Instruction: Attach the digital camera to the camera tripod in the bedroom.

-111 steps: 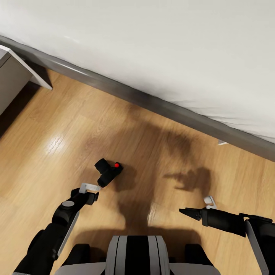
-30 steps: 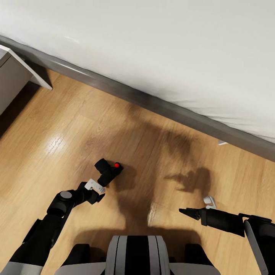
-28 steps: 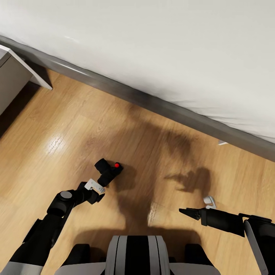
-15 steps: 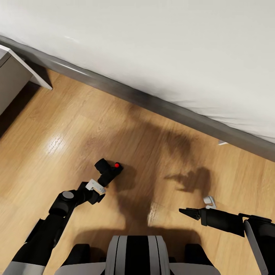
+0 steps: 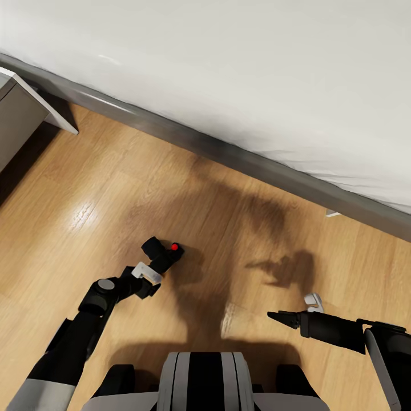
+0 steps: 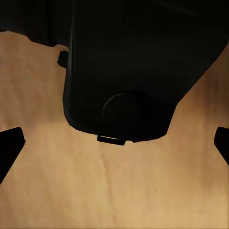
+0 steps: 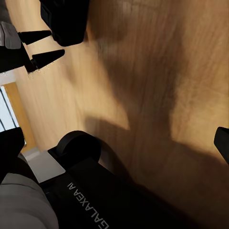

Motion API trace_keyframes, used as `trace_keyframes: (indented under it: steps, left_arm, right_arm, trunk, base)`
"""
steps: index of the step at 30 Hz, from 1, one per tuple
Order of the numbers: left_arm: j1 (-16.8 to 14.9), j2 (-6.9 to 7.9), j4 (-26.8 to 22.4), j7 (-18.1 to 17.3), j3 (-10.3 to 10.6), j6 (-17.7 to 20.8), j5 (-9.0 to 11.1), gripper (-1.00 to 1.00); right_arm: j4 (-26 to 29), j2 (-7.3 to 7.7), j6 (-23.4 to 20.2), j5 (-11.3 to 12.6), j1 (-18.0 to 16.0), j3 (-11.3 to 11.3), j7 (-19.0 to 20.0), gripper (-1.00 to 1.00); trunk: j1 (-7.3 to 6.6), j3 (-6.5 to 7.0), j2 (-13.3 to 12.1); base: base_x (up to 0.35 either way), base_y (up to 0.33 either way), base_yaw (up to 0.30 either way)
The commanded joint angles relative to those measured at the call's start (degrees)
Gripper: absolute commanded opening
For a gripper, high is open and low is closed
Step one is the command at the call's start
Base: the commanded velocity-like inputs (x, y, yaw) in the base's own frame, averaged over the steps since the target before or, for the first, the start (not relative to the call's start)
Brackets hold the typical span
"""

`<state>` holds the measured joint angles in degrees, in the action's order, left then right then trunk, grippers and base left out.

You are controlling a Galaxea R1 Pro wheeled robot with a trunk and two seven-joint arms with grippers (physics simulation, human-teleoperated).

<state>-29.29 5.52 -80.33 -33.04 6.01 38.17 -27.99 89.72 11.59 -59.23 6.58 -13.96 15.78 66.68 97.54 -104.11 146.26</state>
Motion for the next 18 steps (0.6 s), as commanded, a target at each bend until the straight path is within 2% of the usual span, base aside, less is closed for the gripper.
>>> trace_keyframes:
  steps: [1, 18]
  left_arm:
    - [-0.6, -0.22, 1.0, -0.5, 0.1, 0.0, -0.7, 1.00]
    - [-1.0, -0.74, 2.8, -0.4, 0.1, -0.4, -0.8, 1.00]
  right_arm:
    - [0.0, 0.01, -0.4, 0.2, 0.0, 0.0, 0.0, 1.00]
    - [0.0, 0.02, -0.4, 0.2, 0.0, 0.0, 0.0, 1.00]
  trunk:
    - [-0.01, -0.03, 0.0]
    - [-0.01, -0.03, 0.0]
  base:
    - [0.000, 0.000, 0.000]
    - [0.000, 0.000, 0.000]
